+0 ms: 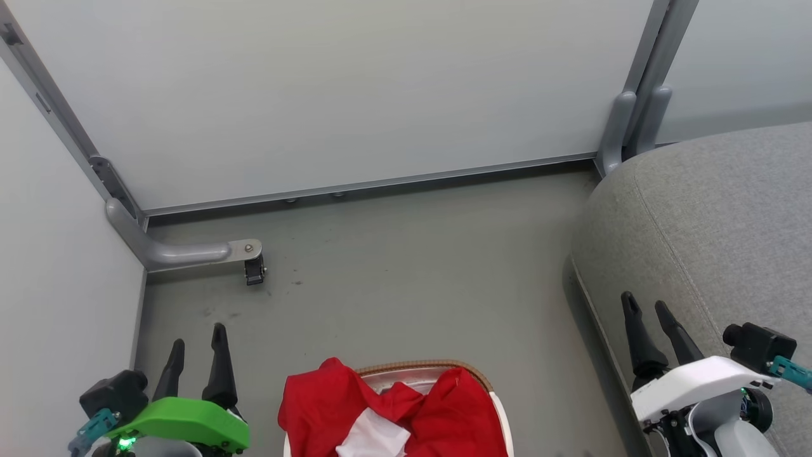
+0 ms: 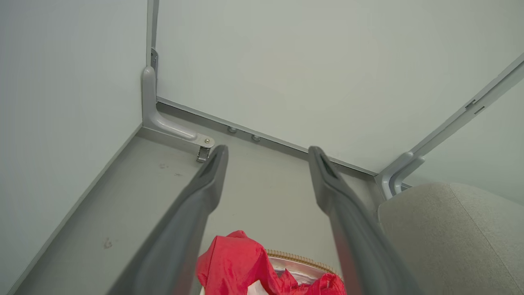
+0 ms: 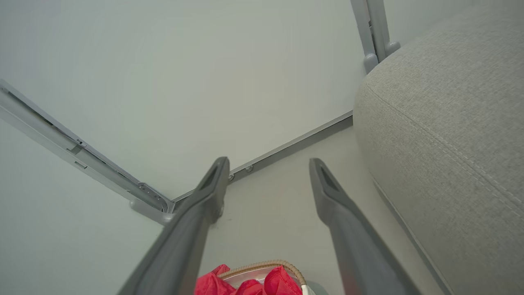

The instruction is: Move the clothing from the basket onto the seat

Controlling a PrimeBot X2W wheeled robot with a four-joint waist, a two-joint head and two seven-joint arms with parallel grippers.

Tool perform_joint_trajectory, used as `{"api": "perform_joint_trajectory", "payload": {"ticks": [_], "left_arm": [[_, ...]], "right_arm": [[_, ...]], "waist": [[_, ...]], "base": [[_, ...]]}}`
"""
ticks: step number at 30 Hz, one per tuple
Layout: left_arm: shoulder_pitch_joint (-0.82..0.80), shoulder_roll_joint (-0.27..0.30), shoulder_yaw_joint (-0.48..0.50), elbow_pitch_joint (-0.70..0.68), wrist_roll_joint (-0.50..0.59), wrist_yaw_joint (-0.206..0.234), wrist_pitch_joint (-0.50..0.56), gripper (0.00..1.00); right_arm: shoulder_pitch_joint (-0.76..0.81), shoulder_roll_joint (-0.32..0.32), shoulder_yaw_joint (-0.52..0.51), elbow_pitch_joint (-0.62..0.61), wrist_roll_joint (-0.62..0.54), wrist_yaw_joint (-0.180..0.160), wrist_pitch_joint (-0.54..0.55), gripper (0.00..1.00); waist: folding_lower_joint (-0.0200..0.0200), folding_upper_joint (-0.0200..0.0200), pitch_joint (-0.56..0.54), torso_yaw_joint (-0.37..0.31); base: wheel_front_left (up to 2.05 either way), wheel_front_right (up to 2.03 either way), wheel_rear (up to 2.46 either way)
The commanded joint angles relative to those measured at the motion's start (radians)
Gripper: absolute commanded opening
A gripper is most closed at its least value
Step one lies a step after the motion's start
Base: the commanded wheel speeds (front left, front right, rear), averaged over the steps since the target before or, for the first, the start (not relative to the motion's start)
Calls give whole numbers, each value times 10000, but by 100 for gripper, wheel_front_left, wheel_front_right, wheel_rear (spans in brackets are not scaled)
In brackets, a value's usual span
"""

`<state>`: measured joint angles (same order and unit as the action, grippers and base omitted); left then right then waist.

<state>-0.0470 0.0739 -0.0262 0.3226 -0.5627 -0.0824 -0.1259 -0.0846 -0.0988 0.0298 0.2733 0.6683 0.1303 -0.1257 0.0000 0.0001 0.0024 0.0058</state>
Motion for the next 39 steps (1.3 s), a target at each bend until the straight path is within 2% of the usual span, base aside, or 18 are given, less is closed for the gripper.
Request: {"api": "perform_joint_trajectory", "payload": {"ticks": [1, 17, 39], "left_arm": [[28, 78, -43, -70, 307, 66, -121, 100], [152, 88, -305, -178, 1878, 495, -524, 100], [611, -159, -187, -90, 3540, 312, -1003, 100]], "right_arm": [[-193, -88, 72, -117, -378, 5, -117, 100], [48, 89, -41, 156, -2273, 4, -527, 100], [285, 105, -160, 553, -4022, 5, -999, 100]], "waist": [[0, -1, -11, 2], [0, -1, -8, 53], [0, -1, -112, 45]], "base": [[0, 0, 0], [0, 0, 0], [0, 0, 0]]}}
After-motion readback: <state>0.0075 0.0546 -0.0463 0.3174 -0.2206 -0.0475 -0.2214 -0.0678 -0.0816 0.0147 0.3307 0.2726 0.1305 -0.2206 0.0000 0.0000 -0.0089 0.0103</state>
